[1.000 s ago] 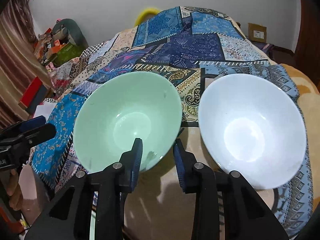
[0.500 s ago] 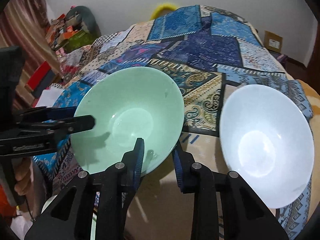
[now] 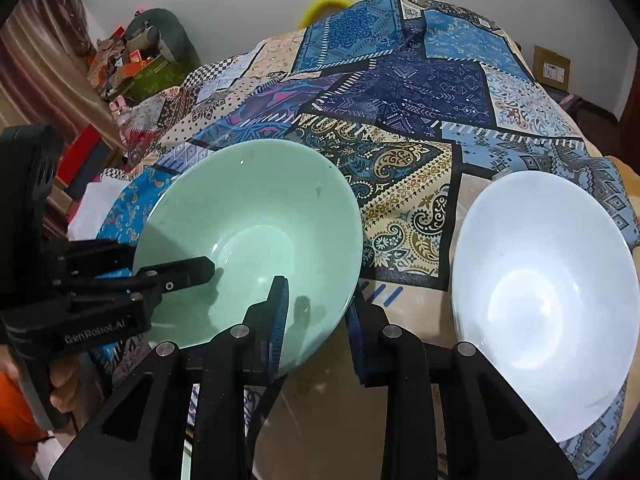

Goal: Organize plates and bowls

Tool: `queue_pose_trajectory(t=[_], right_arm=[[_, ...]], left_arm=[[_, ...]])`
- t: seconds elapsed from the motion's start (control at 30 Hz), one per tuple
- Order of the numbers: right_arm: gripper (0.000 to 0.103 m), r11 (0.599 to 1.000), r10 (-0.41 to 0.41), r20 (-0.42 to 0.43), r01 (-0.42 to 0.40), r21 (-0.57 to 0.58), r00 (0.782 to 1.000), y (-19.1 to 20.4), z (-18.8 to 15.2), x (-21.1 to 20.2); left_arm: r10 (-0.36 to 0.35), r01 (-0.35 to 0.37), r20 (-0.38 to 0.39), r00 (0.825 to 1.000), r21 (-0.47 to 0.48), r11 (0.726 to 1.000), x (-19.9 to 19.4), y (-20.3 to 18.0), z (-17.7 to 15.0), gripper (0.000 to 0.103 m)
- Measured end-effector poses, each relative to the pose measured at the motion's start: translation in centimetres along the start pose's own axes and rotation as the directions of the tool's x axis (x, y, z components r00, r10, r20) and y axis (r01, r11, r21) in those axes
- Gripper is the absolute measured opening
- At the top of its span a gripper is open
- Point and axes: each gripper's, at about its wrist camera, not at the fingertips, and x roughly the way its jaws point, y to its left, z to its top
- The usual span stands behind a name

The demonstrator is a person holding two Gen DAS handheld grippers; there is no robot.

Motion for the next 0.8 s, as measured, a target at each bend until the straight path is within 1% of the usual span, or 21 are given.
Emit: queue_pose_trajectory(t=[0.2,0.33,0.5,0.63,0.8], right_arm=[[0.021,1.000,-0.018,0.026,0.018,-0.009,0.999,0.4,-0.3,-0.5],[0.021,1.000,-0.019,0.051,0.020,-0.016,0.998,0.9,-0.6,-1.8],[0.021,0.999,-0.031,0.082,0.033,-0.031,0.996,1.9,-1.0,-3.5],[0.021,0.999,-0.024,0.102,0.027,-0.037,0.994,2.9,-1.5,-5.1],[0.021,0.999,-0.013,0.131,0.020,-0.050,0.991,4.4,-2.2,-7.2]], left_arm=[[0.013,-0.013,0.009,1.000,-0.005,1.000,-0.5,-0.4,-0.7,0.026],[0.024,-0.024,0.028,0.999,0.002,1.000,-1.7,-1.0,-1.3,0.026],[0.028,-0.027,0.063,0.998,-0.006,1.000,-4.3,-1.5,-2.3,0.026],[0.027,-0.026,0.097,0.995,-0.015,1.000,-6.8,-1.8,-3.2,0.026],[0.046,-0.044,0.138,0.989,-0.013,0.999,-9.7,-2.2,-4.5,0.026]])
